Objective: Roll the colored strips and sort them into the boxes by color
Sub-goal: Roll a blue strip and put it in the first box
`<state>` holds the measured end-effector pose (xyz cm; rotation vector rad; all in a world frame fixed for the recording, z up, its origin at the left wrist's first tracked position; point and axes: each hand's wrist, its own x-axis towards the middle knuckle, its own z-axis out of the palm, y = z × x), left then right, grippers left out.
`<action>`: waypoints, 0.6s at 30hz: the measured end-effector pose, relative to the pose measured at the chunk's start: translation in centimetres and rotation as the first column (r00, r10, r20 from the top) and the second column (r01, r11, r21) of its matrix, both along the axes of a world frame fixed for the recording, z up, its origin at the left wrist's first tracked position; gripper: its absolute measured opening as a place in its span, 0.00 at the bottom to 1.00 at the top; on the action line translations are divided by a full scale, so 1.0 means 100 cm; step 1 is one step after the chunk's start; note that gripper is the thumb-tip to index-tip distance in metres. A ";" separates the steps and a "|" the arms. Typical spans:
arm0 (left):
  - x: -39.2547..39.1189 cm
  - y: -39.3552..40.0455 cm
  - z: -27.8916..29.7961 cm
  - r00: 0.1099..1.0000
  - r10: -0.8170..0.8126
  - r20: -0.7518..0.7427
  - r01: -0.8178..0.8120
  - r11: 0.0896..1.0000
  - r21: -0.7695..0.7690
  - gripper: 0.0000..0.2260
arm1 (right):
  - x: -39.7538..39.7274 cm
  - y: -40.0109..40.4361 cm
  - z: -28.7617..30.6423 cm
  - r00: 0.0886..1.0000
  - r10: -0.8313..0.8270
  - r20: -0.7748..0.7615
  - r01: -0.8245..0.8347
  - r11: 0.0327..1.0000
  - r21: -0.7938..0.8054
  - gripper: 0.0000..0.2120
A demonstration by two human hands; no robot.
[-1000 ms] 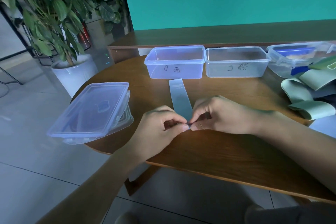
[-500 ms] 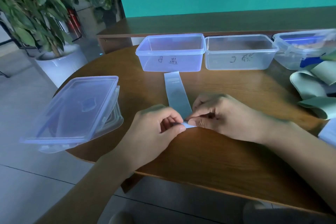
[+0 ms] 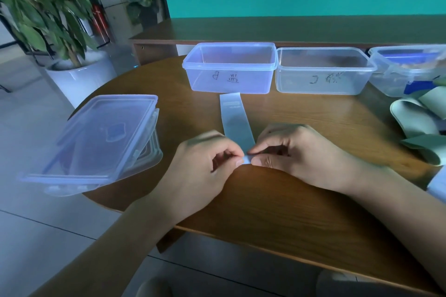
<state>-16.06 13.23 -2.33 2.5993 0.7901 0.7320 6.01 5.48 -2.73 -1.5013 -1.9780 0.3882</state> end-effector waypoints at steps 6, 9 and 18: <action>0.001 0.001 -0.003 0.999 0.028 -0.040 -0.029 0.999 -0.015 0.04 | -0.001 0.001 -0.002 0.999 -0.024 0.046 0.023 1.000 0.017 0.09; 0.003 0.001 -0.005 0.998 0.044 -0.040 -0.044 0.999 -0.012 0.04 | -0.002 0.001 -0.004 0.996 -0.070 0.049 0.067 0.996 0.053 0.10; 0.006 0.007 -0.009 0.997 0.063 -0.035 -0.063 0.998 -0.021 0.09 | -0.002 0.004 -0.005 0.997 -0.069 0.014 0.069 0.997 0.037 0.08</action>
